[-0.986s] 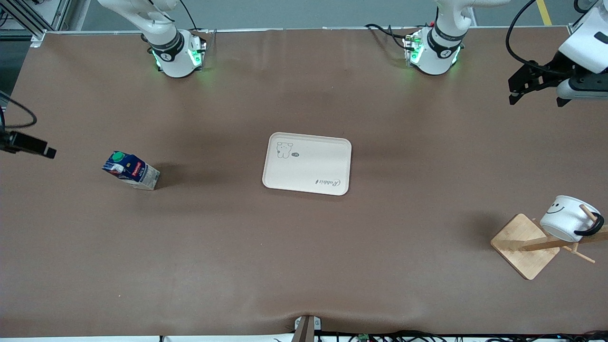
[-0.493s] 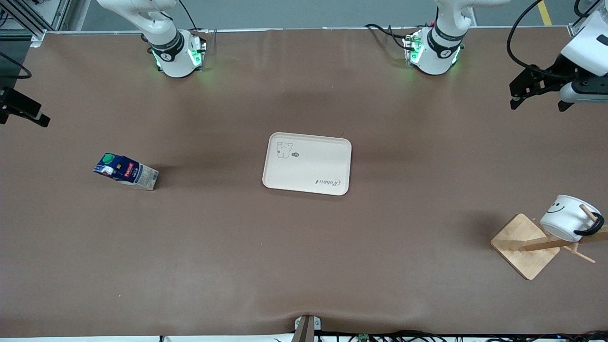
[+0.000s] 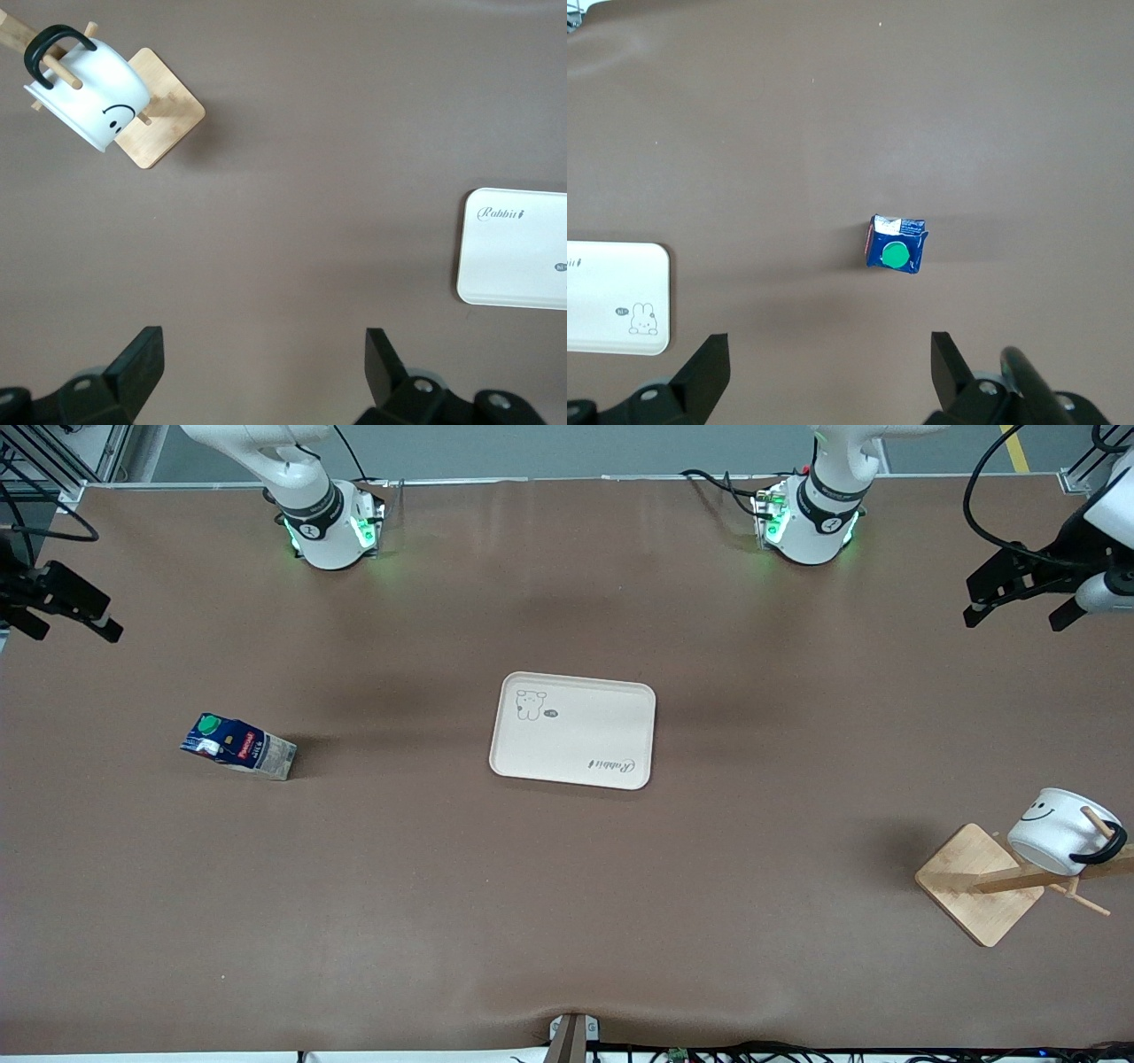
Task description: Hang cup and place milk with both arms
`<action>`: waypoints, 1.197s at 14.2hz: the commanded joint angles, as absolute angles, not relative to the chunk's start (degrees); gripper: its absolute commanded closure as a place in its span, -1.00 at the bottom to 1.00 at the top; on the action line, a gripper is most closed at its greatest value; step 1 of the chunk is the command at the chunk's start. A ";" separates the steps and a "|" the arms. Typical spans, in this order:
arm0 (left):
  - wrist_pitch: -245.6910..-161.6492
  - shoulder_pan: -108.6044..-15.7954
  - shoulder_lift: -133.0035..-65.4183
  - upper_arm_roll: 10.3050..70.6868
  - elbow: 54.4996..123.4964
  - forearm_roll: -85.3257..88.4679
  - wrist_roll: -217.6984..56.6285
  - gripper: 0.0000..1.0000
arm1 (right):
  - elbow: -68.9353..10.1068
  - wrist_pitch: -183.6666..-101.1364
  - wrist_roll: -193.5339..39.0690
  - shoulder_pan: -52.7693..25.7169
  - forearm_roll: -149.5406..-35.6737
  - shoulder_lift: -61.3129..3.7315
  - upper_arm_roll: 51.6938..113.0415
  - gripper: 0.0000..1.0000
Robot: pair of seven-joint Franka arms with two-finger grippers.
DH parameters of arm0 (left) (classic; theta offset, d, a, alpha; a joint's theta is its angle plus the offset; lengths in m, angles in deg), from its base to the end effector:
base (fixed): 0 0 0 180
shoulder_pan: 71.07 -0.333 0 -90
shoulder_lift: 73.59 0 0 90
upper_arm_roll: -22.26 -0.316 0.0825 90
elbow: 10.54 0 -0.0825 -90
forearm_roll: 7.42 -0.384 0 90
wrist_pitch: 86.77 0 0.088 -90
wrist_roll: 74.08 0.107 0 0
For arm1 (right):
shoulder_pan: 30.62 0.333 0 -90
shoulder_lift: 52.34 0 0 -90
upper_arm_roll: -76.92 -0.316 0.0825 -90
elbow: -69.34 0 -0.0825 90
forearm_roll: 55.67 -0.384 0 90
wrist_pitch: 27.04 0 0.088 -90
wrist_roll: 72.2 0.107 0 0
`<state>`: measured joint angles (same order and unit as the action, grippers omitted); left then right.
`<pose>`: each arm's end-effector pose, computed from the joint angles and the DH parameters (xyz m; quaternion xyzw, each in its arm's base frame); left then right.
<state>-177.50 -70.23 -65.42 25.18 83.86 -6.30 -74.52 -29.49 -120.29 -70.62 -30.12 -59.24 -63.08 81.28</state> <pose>0.5093 -0.0377 0.6652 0.9988 -0.0291 0.0389 0.0076 0.4997 -0.0313 0.6554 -0.9971 0.0474 -0.0455 0.0374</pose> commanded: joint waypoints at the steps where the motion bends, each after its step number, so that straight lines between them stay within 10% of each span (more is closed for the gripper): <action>1: -176.16 -70.28 -64.97 25.60 83.77 -5.92 -74.70 -1.00 | -27.80 -120.21 -71.06 -30.97 -58.22 -62.02 81.40 -1.00; 17: -173.52 -69.40 -67.35 25.86 80.16 -10.85 -74.79 -1.00 | -21.45 -116.43 -70.97 -30.80 -58.22 -58.32 81.14 -1.00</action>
